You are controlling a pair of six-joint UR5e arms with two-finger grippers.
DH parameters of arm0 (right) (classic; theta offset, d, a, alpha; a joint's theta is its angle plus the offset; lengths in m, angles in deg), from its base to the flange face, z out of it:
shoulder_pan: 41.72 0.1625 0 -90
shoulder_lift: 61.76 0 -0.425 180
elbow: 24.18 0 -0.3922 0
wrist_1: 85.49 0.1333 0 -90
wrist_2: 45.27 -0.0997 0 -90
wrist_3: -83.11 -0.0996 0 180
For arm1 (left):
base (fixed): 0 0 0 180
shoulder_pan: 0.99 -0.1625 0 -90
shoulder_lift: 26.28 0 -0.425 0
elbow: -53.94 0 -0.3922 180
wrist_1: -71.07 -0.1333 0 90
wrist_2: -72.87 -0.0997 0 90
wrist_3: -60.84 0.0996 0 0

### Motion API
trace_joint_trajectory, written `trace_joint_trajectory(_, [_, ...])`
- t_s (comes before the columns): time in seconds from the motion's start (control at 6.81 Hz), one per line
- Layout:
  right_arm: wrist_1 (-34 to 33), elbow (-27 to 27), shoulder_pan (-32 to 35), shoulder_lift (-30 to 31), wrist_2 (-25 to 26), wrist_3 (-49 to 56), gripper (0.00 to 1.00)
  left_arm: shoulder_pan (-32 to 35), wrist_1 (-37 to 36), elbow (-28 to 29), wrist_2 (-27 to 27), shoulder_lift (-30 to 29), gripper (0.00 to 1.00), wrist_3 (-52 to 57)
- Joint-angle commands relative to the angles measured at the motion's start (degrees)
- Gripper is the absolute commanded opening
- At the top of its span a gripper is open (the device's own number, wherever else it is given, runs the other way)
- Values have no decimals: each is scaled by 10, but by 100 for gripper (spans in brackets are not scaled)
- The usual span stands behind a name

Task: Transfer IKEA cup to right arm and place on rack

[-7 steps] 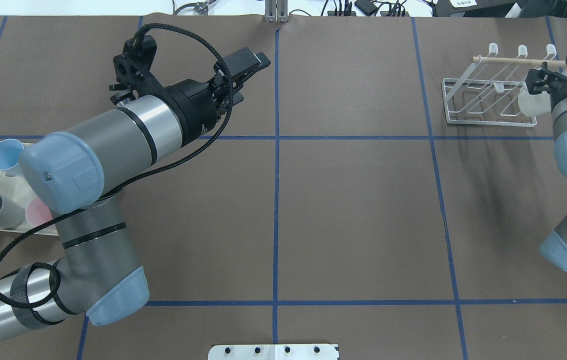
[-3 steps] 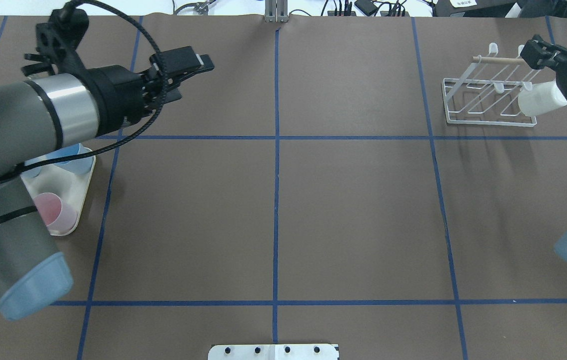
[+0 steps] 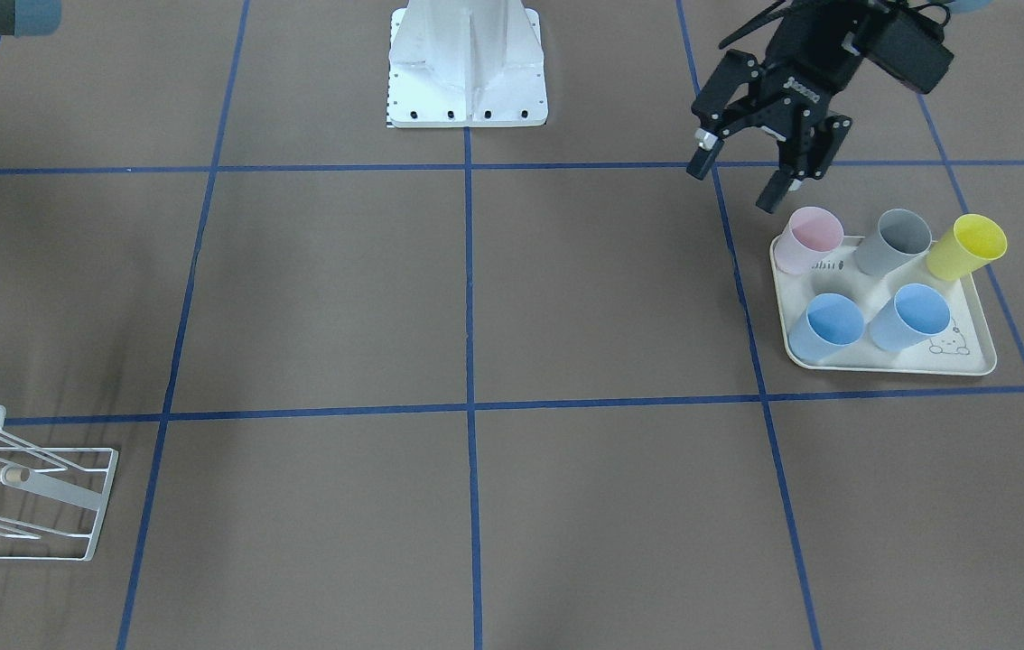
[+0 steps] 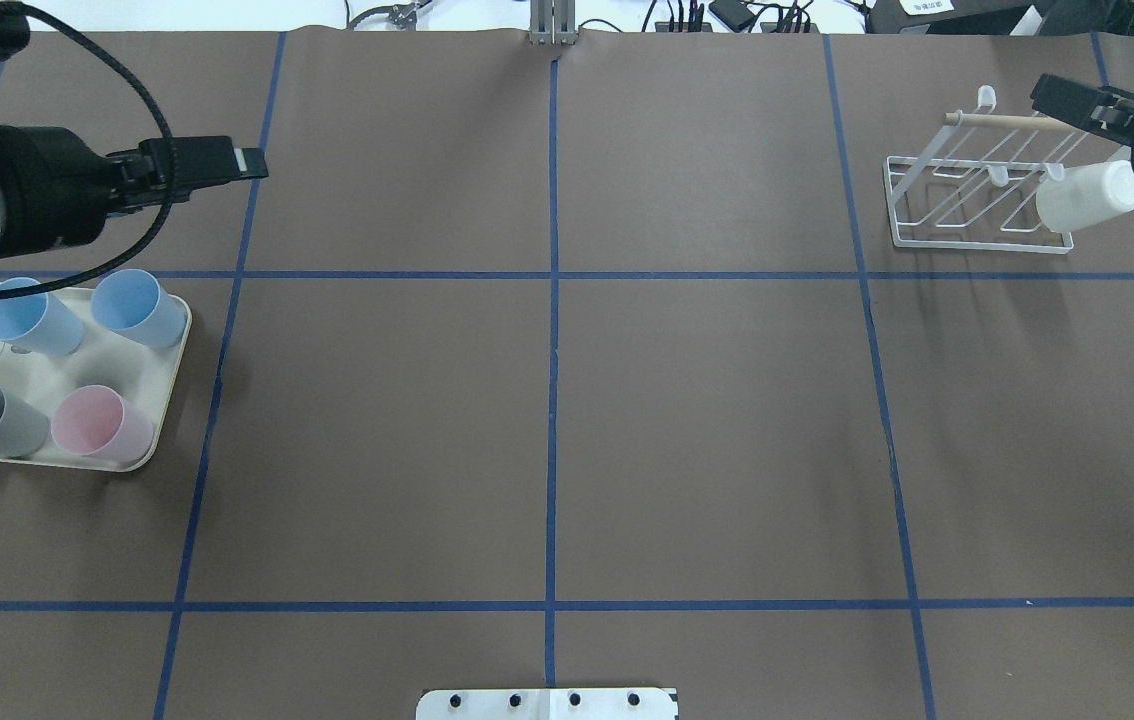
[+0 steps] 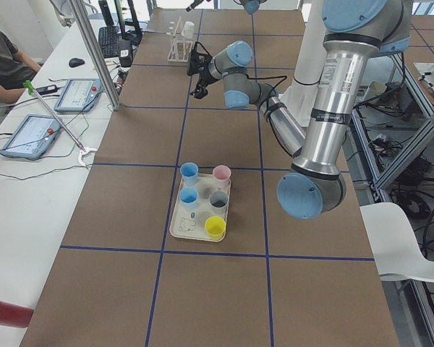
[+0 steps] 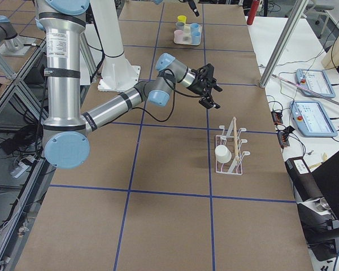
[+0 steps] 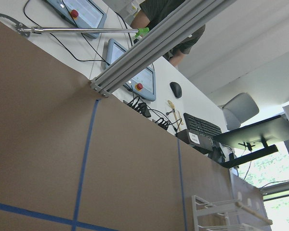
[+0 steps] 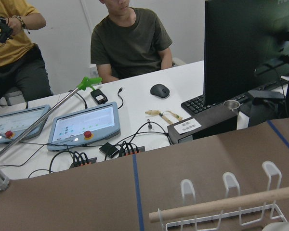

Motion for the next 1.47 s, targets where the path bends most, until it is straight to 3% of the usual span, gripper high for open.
trace_joint_trajectory(0.0, [-5,5,74,-24,-182,-2,100,81,-3,16,109,73,100,189])
trace_joint_trajectory(0.15, [-16,5,97,-43,-245,-16,100,116,-4,40,150,103,100,288])
trace_joint_trajectory(0.44, [-15,2,101,-79,-303,-88,100,201,-47,116,232,116,100,484])
trace_joint_trajectory(0.59, [-14,2,103,-88,-326,-94,100,213,-85,149,234,103,100,552])
trace_joint_trajectory(1.03, [-12,-3,102,-99,-328,-116,100,214,-79,308,231,25,100,609])
trace_joint_trajectory(1.32, [-11,-16,102,-109,-328,-115,100,212,-77,330,229,19,100,609])
